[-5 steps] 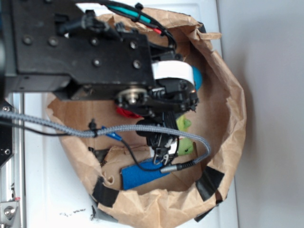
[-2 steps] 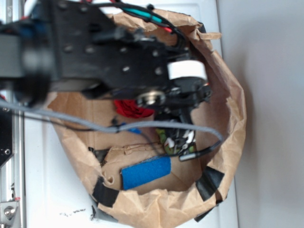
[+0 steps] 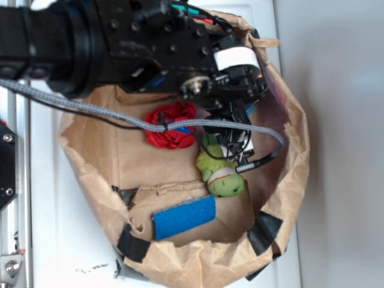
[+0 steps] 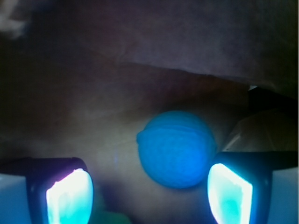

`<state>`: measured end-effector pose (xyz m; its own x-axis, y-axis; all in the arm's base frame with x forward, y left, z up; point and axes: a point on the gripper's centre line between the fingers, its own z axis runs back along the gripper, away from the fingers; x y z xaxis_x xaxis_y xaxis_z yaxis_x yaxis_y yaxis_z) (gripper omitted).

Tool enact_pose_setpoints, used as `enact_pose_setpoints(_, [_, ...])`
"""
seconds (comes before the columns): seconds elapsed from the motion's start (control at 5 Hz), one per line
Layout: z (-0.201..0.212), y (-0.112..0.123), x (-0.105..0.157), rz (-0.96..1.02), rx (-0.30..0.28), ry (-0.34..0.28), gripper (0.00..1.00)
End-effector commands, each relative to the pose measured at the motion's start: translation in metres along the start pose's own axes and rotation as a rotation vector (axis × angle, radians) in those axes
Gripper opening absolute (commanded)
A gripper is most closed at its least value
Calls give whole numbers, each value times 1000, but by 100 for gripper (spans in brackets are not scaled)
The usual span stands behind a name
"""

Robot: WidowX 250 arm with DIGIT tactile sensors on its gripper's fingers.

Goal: Grab the blue ball.

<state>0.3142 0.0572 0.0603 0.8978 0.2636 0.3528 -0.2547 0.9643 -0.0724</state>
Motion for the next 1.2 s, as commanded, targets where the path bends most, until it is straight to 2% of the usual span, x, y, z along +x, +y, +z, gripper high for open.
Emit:
enact_pose_setpoints(0.0, [-25, -14, 19, 26, 37, 10, 100])
enact_pose_setpoints(0.2, [-30, -20, 20, 42, 56, -7, 34])
enact_pose_setpoints(0.4, [-23, -21, 23, 63, 48, -33, 0])
enact_pose_setpoints(0.8, [-14, -18, 14, 39, 11, -46, 0])
enact_pose_setpoints(1.0, [-3, -16, 11, 38, -12, -29, 0])
